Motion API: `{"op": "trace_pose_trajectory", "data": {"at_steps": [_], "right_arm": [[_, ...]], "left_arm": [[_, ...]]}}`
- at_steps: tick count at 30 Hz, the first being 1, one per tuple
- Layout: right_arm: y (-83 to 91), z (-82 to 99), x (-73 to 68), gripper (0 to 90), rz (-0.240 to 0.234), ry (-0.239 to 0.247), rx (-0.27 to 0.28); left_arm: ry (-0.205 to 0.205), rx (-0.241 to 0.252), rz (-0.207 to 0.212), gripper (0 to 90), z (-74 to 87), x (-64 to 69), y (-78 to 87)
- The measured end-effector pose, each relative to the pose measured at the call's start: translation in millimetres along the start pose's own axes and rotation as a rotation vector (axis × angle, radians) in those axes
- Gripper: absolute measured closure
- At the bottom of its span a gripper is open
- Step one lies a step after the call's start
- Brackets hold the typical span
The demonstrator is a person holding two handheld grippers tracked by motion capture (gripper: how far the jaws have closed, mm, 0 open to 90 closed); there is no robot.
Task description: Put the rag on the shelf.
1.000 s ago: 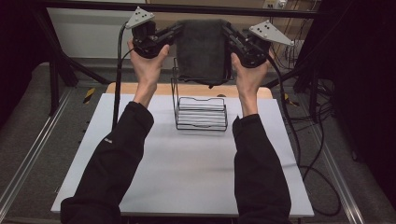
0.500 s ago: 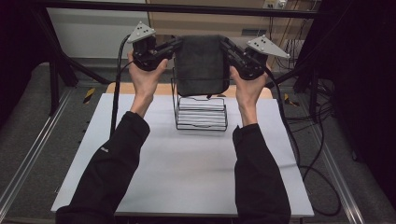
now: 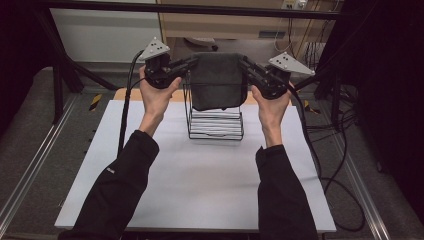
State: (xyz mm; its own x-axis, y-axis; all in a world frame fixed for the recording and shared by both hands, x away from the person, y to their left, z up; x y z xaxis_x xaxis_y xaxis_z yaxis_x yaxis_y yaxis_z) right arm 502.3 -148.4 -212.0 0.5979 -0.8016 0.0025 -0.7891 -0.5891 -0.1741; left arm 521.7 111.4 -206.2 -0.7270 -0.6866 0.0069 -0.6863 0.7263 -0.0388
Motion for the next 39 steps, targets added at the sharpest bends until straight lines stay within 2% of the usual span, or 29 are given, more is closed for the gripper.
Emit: {"op": "trace_pose_trajectory", "data": {"at_steps": [8, 14, 16, 23, 25, 28, 34, 39], "right_arm": [[7.7, 2.6, -7.9, 80.2, -0.032, 0.003, -0.024], [17.4, 10.4, -10.1, 79.9, -0.072, -0.048, -0.052], [21.3, 13.4, -11.4, 79.9, -0.081, -0.048, -0.067], [30.6, 22.0, -14.3, 79.4, -0.109, -0.061, -0.109], [31.7, 24.2, -14.8, 79.4, -0.119, -0.058, -0.118], [32.7, 26.9, -14.7, 79.4, -0.124, -0.052, -0.13], [34.1, 29.3, -13.9, 79.4, -0.132, -0.041, -0.142], [34.7, 32.2, -15.8, 79.0, -0.137, -0.026, -0.156]], "left_arm": [[0.017, -0.024, 0.028, 80.7, 6.5, 3.8, 12.0], [0.031, -0.065, 0.061, 80.0, 14.6, 9.3, 21.2], [0.034, -0.08, 0.062, 79.8, 17.5, 11.6, 23.2], [0.029, -0.128, 0.08, 78.1, 25.3, 18.0, 30.7], [0.016, -0.146, 0.08, 77.4, 26.7, 18.9, 31.8], [0.012, -0.16, 0.083, 75.0, 24.5, 19.8, 34.5], [0.051, -0.13, 0.073, 72.3, 9.6, 16.0, 44.3], [0.089, -0.143, 0.055, 75.3, -2.3, 11.0, 41.8]]}}
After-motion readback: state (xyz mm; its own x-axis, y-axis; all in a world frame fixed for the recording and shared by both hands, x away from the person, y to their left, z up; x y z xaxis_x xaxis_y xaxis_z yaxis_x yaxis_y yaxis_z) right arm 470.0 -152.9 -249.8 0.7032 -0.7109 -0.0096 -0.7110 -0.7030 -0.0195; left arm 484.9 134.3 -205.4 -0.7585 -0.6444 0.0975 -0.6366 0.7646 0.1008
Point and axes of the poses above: each handheld gripper's, and its own axes: y roughly backward along the jaws, z roughly out of its underside, x roughly to its right, the point moved 3 cm from there along -y, roughly forward along the jaws, and after that the axes turned 9 degrees about x, right-handed, at the moved point
